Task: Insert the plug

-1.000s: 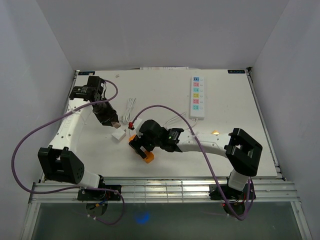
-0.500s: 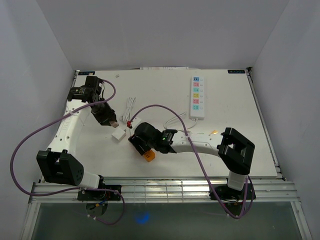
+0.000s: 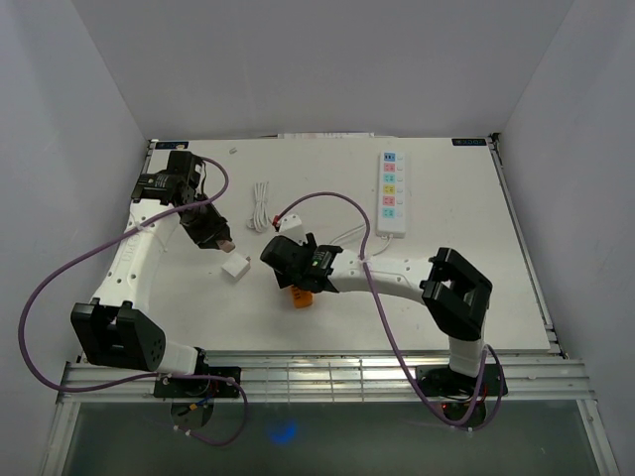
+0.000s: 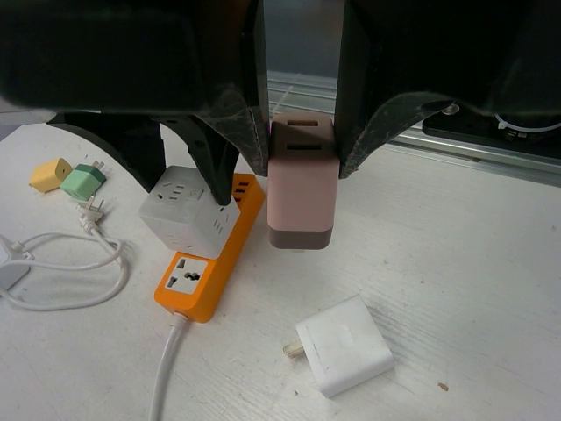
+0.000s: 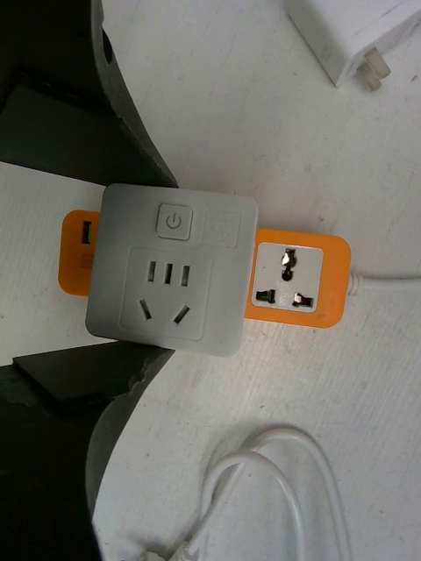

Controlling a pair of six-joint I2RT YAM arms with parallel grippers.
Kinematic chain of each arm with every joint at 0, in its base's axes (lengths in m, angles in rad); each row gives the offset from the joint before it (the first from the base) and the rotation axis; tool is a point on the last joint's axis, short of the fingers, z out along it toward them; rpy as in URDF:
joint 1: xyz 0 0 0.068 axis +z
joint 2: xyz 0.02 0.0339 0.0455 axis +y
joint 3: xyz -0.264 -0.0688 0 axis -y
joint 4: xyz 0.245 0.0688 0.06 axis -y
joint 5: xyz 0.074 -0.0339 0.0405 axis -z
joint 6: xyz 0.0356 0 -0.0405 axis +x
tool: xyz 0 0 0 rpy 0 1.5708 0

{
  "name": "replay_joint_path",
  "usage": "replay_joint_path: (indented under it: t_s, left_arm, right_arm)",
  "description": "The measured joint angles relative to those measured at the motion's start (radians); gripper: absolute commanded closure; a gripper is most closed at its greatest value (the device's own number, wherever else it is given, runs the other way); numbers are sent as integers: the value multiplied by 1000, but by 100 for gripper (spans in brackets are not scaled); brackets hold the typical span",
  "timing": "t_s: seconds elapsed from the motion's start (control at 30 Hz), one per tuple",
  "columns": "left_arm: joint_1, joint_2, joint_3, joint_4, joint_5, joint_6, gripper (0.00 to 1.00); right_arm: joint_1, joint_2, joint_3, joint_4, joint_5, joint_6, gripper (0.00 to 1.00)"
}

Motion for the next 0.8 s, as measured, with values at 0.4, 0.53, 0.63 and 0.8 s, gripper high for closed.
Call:
replay_joint_path:
  t_s: [0.4,0.53,0.63,0.8]
  left_arm:
    - [0,0,0,0,0,4,100]
    - [0,0,0,0,0,7,100]
    - [0,1,0,0,0,8,100]
    - [0,1,0,0,0,8,100]
  right_arm:
    - [102,-9,15,49,-70,137,10]
    - [105,-93,-64,135,-106,119,11]
    - [95,-146,-96,183,-119,76,9]
    - [56,-210,-161,253,-148,-21,23]
